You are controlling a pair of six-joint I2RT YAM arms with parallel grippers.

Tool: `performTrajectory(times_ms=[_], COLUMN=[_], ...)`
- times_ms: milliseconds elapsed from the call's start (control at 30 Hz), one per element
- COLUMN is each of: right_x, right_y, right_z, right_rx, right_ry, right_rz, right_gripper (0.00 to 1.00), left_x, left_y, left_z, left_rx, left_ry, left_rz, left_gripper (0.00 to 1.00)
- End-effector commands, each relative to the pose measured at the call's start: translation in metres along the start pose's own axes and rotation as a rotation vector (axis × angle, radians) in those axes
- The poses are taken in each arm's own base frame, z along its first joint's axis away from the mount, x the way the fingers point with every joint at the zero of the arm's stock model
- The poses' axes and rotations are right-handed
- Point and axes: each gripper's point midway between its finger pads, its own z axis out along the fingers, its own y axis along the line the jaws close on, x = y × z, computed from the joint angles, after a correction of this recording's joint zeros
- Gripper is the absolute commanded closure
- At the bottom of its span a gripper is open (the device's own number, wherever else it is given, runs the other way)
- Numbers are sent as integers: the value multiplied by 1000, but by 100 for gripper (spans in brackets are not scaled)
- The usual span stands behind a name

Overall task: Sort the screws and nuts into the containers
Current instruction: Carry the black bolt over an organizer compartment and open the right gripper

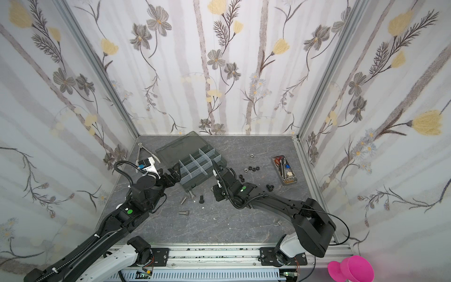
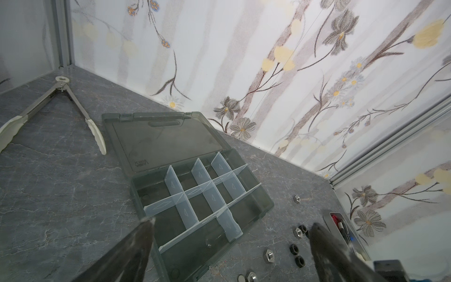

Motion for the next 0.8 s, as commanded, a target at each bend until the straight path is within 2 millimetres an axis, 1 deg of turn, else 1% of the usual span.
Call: performTrajectory(times_ms=[0,167,333,367,433,533,633,767], right_x=[-20,-49,-75,-81,-90,-108,-124,-140], right_y=[-12,-26,-37,-39,-44,-49,-54,-66], right_z=[-8,-7,5,8,21,35,51,77], right_rx=[-16,-27,-34,-40,-46,-53,-65,-61], right_ry=[-26,-60,-70,-73,-63,-70,-69,-50], right_rz=[18,48,65,69,73,74,74,74], right_gripper=[87,87,87,87,87,87,87,87], left_x=[1,18,32,35,40,48,50,52], left_y=[-4,-2,6,10,15,6,2,11], left_z=[10,29,55,60,70,83,86,77], left_rx=[-1,-35,-145,-182,-232,-205,-156,-115], left_ry=[0,47,98,104,111,134,112,45], left_rz=[-35,-13,27,25,7,7,-6,25], left_gripper=[0,0,0,0,0,0,0,0])
